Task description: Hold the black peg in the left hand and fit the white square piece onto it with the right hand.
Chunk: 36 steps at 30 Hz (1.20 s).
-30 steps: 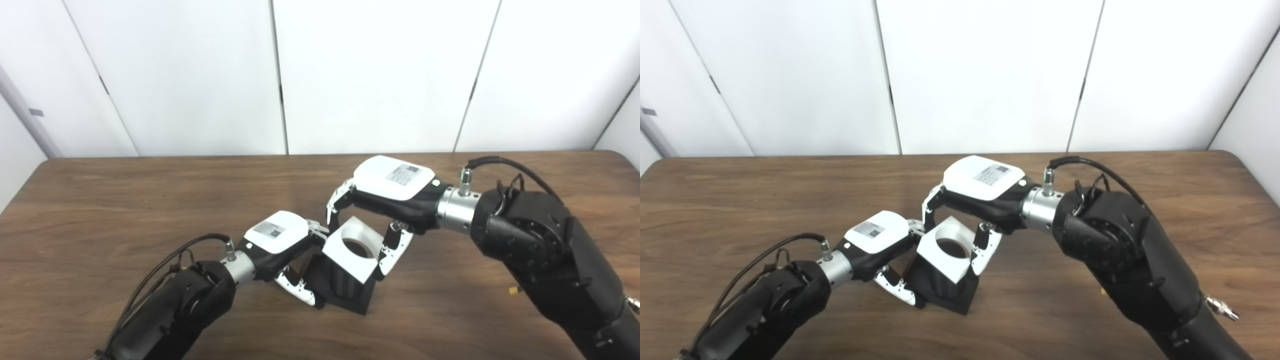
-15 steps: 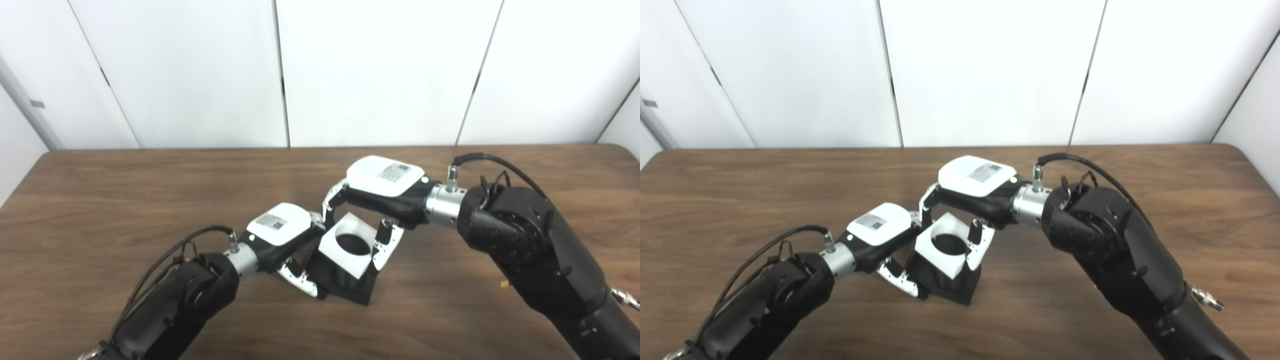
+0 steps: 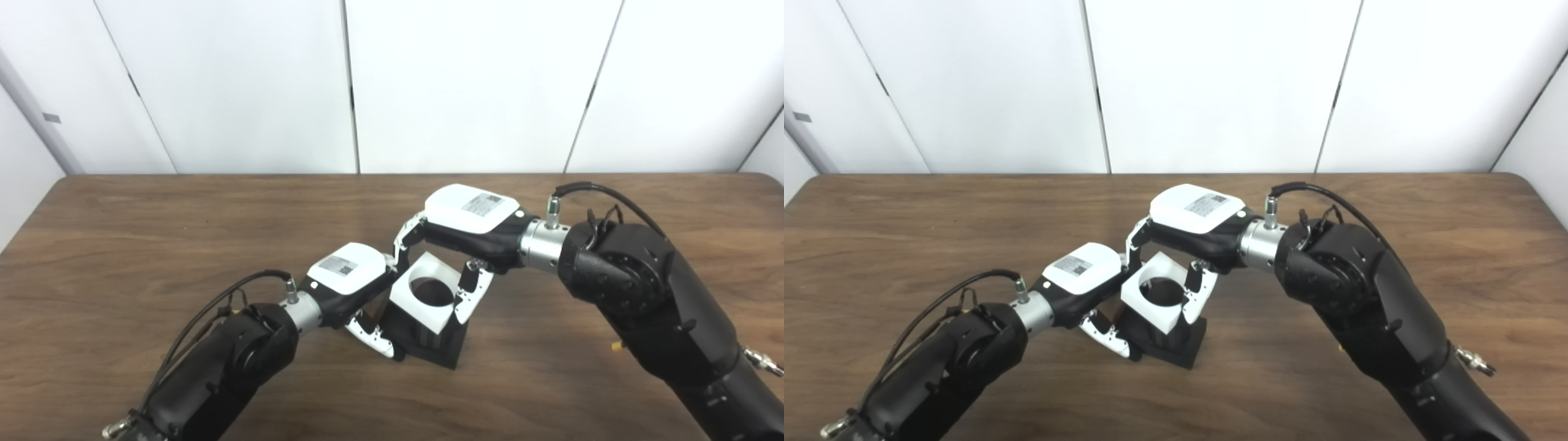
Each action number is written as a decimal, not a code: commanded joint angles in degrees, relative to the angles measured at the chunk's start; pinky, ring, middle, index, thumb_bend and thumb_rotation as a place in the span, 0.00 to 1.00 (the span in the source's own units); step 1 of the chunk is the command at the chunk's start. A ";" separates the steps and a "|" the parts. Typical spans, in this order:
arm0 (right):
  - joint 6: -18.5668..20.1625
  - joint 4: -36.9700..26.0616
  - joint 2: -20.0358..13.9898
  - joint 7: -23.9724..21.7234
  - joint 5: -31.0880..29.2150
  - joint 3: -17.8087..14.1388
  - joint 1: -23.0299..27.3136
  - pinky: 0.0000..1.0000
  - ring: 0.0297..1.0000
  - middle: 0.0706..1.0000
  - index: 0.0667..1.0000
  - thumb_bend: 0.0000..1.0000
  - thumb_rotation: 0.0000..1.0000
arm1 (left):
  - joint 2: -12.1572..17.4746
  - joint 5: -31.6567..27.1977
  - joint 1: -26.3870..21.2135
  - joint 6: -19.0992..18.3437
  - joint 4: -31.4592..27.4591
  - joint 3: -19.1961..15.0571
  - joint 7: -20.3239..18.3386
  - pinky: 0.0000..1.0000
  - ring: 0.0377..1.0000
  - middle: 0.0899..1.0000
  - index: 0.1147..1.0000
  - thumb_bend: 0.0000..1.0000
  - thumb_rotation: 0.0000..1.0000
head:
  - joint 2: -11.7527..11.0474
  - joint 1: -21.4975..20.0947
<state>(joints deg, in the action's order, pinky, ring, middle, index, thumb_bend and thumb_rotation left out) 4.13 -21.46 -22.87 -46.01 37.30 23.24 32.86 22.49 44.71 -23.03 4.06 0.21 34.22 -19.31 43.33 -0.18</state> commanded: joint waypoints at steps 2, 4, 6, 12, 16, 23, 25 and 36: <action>-1.13 1.11 -0.03 0.91 0.54 0.43 1.59 0.75 0.77 0.72 0.44 0.52 0.13 | -0.58 3.04 1.76 -0.36 0.96 2.87 -4.12 0.80 0.87 0.83 0.43 0.52 0.07 | 0.09 -0.05; -1.43 1.52 -0.10 1.22 0.51 0.64 1.49 0.74 0.77 0.72 0.44 0.52 0.13 | -0.60 2.97 1.75 -0.38 0.96 2.84 -4.09 0.80 0.87 0.82 0.42 0.52 0.07 | 0.09 -0.05; -1.74 1.99 -0.26 1.50 0.25 0.76 1.45 0.74 0.76 0.72 0.44 0.52 0.13 | -0.63 2.90 1.80 -0.33 0.95 2.76 -3.89 0.79 0.87 0.82 0.42 0.52 0.07 | 0.37 -0.07; -1.58 2.05 -0.96 0.93 0.70 1.27 1.71 0.75 0.76 0.72 0.44 0.52 0.13 | -0.60 2.68 1.81 -0.47 0.82 2.70 -3.95 0.79 0.87 0.82 0.42 0.52 0.07 | 0.60 -0.10; -1.48 1.72 -1.58 0.53 1.00 1.56 1.53 0.75 0.77 0.72 0.44 0.52 0.13 | -0.52 2.74 1.72 -0.73 0.76 2.84 -4.25 0.79 0.88 0.83 0.42 0.52 0.07 | 0.79 -0.18; -1.75 1.53 -2.85 -0.34 0.27 1.75 1.12 0.76 0.76 0.72 0.44 0.52 0.13 | -0.52 2.65 1.42 -0.68 0.91 2.78 -4.07 0.79 0.87 0.82 0.42 0.52 0.07 | 1.03 0.05; -1.86 1.38 -3.14 -0.42 0.12 1.82 0.99 0.76 0.76 0.72 0.44 0.52 0.13 | -0.57 2.48 1.36 -0.74 1.01 2.66 -4.07 0.80 0.88 0.82 0.42 0.52 0.07 | 1.11 0.20; -2.02 1.05 -4.23 -0.95 -0.61 2.08 0.95 0.77 0.76 0.72 0.44 0.52 0.13 | -0.59 2.17 1.15 -0.93 0.89 2.25 -4.79 0.81 0.89 0.83 0.42 0.52 0.07 | 1.31 0.19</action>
<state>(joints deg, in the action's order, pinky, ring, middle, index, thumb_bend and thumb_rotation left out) 2.92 -20.12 -25.76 -46.19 36.87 25.61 31.92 21.42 44.62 -23.09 2.99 -0.03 34.34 -20.25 44.56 0.00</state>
